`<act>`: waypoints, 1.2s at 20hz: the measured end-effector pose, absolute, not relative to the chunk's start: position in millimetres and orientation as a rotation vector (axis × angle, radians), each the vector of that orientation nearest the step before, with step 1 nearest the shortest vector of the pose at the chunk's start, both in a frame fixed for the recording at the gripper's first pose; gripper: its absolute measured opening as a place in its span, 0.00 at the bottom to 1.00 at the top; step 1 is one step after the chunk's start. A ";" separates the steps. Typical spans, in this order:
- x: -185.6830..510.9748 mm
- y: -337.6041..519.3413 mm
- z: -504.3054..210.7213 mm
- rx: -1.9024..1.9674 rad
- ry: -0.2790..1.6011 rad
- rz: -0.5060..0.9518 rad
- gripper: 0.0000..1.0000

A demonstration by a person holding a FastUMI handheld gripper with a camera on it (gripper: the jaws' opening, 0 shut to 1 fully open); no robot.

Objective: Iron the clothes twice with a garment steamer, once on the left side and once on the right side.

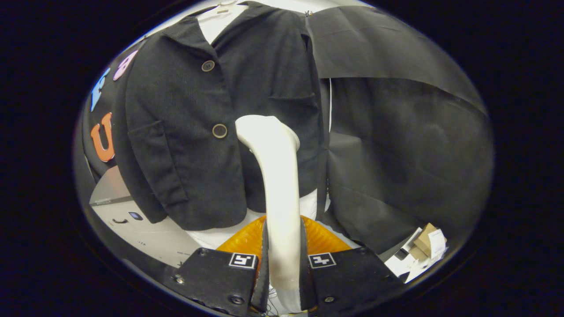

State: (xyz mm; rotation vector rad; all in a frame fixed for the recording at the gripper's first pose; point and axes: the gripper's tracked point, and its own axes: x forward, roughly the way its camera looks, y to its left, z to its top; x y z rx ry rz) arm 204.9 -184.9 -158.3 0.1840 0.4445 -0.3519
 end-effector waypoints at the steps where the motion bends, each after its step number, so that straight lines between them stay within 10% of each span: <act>1: 204.0 -184.1 -163.3 0.190 0.455 -0.348 0.30; 24: 168.3 -184.3 -204.9 0.246 0.513 -0.289 0.30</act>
